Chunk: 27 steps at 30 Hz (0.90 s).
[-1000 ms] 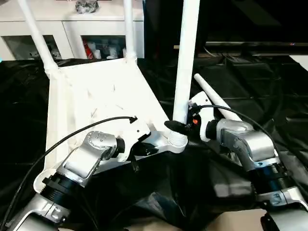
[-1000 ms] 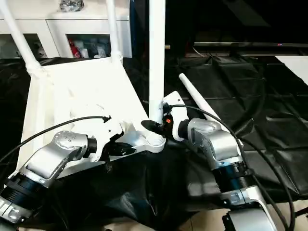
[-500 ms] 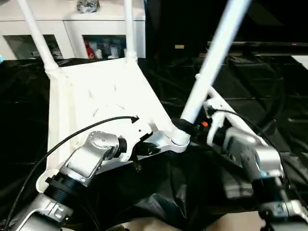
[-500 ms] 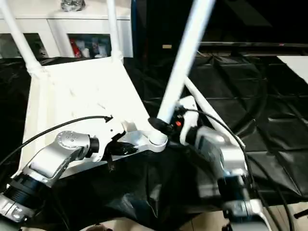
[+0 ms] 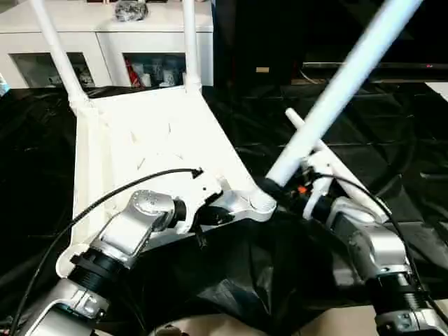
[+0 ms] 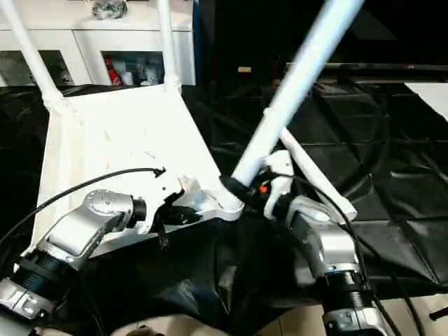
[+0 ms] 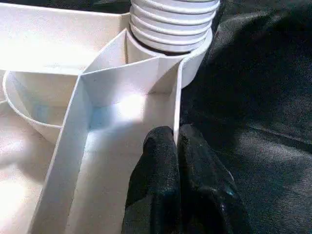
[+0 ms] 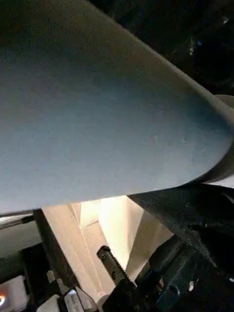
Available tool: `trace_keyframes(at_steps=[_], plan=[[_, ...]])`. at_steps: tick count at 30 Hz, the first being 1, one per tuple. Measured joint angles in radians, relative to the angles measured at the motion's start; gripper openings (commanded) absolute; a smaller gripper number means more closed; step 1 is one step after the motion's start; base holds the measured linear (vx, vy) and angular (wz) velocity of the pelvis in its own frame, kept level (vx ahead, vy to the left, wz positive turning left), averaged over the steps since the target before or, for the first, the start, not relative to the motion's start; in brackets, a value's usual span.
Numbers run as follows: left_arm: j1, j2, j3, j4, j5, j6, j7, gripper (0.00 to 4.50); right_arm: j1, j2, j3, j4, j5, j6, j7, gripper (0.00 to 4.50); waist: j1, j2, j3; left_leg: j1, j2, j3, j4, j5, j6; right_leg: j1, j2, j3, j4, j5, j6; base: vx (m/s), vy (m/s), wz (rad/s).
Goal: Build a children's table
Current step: Insert table leg to table base
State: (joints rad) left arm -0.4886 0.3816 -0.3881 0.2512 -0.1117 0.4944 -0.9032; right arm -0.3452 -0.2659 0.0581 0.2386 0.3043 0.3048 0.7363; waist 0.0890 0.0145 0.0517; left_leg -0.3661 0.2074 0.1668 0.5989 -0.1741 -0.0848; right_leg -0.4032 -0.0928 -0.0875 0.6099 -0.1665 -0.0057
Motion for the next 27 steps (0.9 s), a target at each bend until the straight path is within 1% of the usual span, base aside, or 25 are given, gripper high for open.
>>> trace_keyframes(at_steps=[7,10,14,18,21,25,27], plan=[[0.0,0.0,0.0,0.003,0.001,-0.008,-0.006,0.0,-0.008,-0.027,0.048,-0.021,-0.037,-0.004,0.01,1.9,0.001,0.0,0.0,0.0,0.0,0.0,0.0,0.0,0.0,0.0,0.0,0.0,0.0,0.0,0.0,0.0,0.0,0.0],[0.0,0.0,0.0,0.004,0.005,-0.01,-0.007,0.0,-0.014,-0.036,0.058,-0.023,-0.042,0.001,0.02,1.9,0.001,0.0,0.0,0.0,0.0,0.0,0.0,0.0,0.0,0.0,0.0,0.0,0.0,0.0,0.0,0.0,0.0,0.0],[0.0,0.0,-0.002,0.004,0.008,-0.014,-0.01,0.0,-0.046,-0.064,0.088,-0.016,-0.065,0.013,0.062,1.9,0.002,0.0,0.0,-0.001,0.0,0.0,-0.001,0.0,0.0,0.0,0.0,0.0,-0.001,0.0,0.0,0.0,0.0,0.0],[0.0,0.003,-0.002,0.004,0.01,-0.021,-0.02,0.0,-0.08,-0.073,0.095,0.025,-0.071,0.012,0.112,1.9,0.001,-0.001,0.0,-0.001,0.0,0.0,-0.001,0.0,0.0,0.0,0.0,0.0,-0.001,0.0,0.001,0.0,0.0,0.0],[0.0,0.009,-0.003,0.005,0.01,-0.029,-0.033,0.0,-0.098,-0.076,0.098,0.055,-0.071,0.003,0.146,1.9,0.0,-0.001,-0.001,0.0,0.0,0.0,-0.002,0.0,0.0,0.0,0.0,-0.001,-0.001,-0.001,0.001,0.0,0.0,0.0],[0.0,0.027,-0.003,0.008,0.012,-0.046,-0.061,0.0,-0.116,-0.079,0.107,0.099,-0.071,-0.039,0.194,1.9,-0.002,-0.002,-0.001,0.0,0.0,0.0,-0.003,0.0,0.0,0.0,0.0,-0.001,-0.001,-0.001,0.001,0.0,0.0,0.0],[0.0,0.04,-0.008,0.01,0.018,-0.072,-0.085,0.0,-0.12,-0.081,0.107,0.115,-0.069,-0.055,0.23,1.9,-0.001,-0.002,-0.001,0.0,0.0,0.0,-0.003,0.0,0.0,0.0,0.0,-0.001,-0.001,-0.001,0.001,0.0,0.0,0.0]])
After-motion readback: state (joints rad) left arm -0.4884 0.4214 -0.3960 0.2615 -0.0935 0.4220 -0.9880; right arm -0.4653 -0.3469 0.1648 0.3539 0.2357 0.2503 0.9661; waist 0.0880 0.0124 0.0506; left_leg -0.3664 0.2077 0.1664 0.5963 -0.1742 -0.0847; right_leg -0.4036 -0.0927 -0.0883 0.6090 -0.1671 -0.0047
